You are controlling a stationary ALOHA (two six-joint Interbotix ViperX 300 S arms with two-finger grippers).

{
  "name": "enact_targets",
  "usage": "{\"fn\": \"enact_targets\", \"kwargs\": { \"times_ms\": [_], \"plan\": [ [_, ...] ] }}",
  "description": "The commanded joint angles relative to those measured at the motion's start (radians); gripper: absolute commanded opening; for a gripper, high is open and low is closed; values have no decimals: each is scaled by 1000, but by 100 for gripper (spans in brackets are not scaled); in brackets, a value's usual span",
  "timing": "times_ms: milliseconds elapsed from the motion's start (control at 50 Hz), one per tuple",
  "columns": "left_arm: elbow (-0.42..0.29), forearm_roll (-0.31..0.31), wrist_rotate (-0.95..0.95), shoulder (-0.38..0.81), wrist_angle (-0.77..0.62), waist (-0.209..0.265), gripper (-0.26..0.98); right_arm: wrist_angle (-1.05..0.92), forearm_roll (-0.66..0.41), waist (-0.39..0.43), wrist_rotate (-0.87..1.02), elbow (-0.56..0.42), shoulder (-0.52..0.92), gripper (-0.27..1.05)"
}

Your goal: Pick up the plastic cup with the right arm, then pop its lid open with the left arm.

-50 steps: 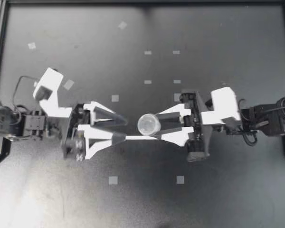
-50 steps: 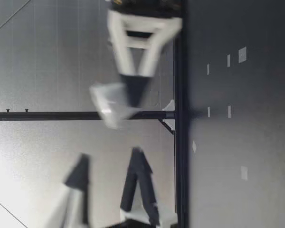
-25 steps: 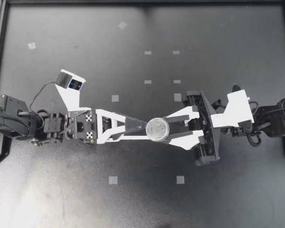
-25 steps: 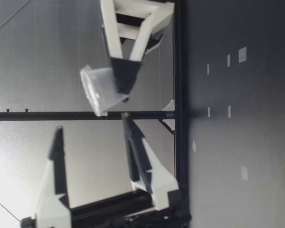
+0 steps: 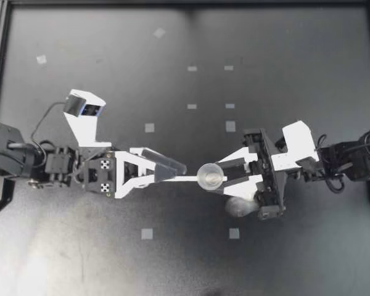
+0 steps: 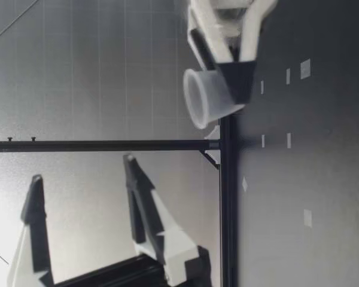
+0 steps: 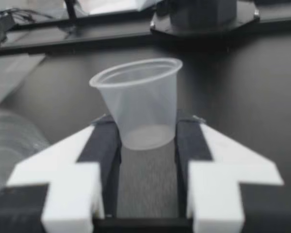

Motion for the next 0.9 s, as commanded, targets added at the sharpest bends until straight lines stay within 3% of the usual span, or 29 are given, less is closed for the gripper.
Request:
{"fn": "enact_targets", "kwargs": {
  "times_ms": [0, 120, 340, 520, 880],
  "plan": [
    [3, -8, 40, -34, 14, 0, 83, 8, 3, -3, 3, -9, -28, 30],
    [21, -8, 186, -34, 64, 9, 83, 29, 3, -5, 11, -32, -57, 30],
    [28, -8, 669, -46, 224, 12, 83, 43, -3, -5, 78, -67, -141, 30],
    [21, -9, 936, -55, 264, 12, 83, 43, -9, -3, 127, -71, -187, 30],
    [17, -11, 1057, -57, 267, 12, 83, 48, -9, 8, 126, -72, -167, 30]
  ]
}}
